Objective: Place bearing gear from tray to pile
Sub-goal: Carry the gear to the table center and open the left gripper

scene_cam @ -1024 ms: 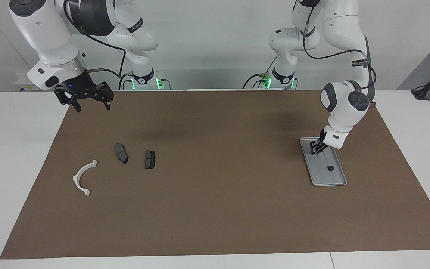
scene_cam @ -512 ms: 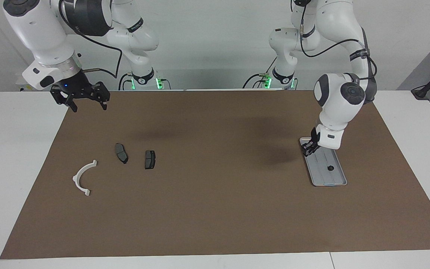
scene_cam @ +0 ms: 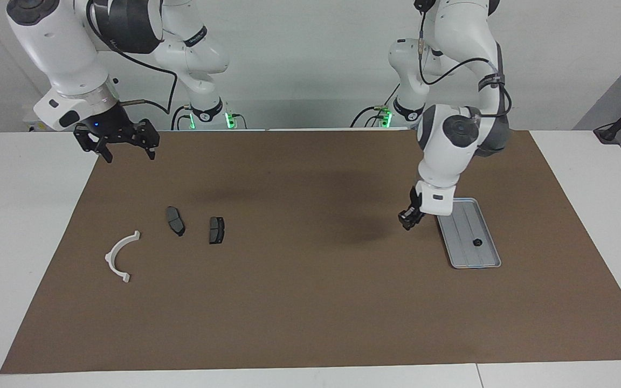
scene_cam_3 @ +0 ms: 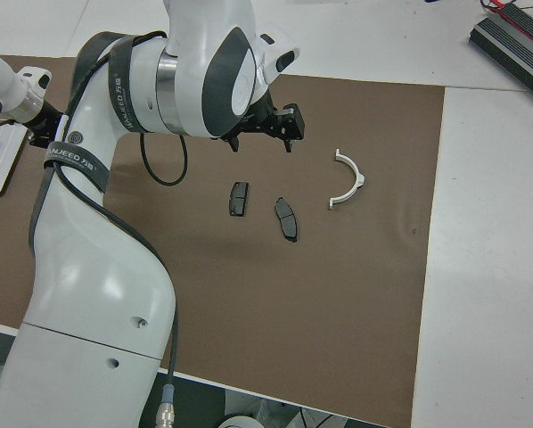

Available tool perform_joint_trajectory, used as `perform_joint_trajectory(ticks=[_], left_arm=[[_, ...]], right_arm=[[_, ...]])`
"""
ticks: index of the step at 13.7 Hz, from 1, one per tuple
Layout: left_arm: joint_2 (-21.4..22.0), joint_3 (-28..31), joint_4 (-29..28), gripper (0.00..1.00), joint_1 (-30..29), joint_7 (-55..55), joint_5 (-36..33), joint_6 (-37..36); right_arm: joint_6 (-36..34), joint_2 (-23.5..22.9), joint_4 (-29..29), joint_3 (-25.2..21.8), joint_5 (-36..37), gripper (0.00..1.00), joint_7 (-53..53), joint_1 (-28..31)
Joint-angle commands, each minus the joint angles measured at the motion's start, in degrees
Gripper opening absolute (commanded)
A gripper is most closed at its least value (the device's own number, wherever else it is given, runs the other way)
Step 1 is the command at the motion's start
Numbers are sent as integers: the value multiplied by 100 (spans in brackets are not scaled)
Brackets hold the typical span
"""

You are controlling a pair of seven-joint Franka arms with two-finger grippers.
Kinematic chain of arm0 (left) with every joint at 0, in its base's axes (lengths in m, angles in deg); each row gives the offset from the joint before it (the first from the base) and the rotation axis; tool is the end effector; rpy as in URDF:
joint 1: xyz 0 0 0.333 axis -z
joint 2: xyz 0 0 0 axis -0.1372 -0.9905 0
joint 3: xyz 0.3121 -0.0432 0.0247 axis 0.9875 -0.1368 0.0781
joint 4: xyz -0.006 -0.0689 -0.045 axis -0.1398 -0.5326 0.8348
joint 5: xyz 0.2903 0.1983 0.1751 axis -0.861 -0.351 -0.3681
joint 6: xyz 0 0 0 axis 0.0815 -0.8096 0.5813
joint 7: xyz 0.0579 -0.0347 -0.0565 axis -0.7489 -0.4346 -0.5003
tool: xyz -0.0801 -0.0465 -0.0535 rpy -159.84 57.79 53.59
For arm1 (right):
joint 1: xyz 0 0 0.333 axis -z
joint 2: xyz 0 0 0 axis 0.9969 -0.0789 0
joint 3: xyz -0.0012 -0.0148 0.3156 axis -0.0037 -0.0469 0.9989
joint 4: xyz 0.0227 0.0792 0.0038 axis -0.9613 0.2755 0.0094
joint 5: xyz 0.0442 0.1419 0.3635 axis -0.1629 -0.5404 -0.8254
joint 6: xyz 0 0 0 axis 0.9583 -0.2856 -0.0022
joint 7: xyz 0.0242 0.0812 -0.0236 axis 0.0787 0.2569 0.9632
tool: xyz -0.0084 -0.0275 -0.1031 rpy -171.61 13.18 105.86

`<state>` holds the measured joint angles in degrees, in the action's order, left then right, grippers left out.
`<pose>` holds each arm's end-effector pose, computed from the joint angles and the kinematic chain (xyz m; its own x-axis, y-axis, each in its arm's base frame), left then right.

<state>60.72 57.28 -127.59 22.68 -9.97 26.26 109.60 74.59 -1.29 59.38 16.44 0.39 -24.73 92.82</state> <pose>0.5838 -0.3406 0.3702 0.8217 0.5700 0.0033 0.5695 -0.8211 0.0382 0.5488 -0.0243 0.5903 0.9966 0.0769 -0.0305 0.0775 -0.9968 0.0182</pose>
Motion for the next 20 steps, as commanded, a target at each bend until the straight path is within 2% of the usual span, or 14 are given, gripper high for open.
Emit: perform_joint_trajectory(ticks=[1,3,9,11,12,13,14,17,20], left_arm=[[-333,108,65,0,440,-284,23,116],[-236,108,-480,0,617,-442,23,615],[-236,108,-693,0,626,-469,14,776],[-218,108,-755,1,652,-460,14,776],[-201,108,-764,5,652,-469,14,776],[-201,108,-764,37,652,-469,14,759],[-201,125,-712,99,652,-495,14,663],[-201,169,-352,100,548,-478,-47,58],[185,266,-508,100,276,-119,-91,-163]], right_arm=[[200,185,249,49,-51,100,144,145],[330,185,275,49,-51,100,206,145],[692,150,539,40,-77,100,636,285],[875,-43,469,49,-86,99,707,390],[920,-183,381,49,-104,99,689,400],[938,-411,189,49,-113,99,663,400],[929,-665,-56,58,-121,99,654,408],[859,-1614,-1067,67,-8,99,610,295],[885,-2380,-1771,67,-7,99,514,40]])
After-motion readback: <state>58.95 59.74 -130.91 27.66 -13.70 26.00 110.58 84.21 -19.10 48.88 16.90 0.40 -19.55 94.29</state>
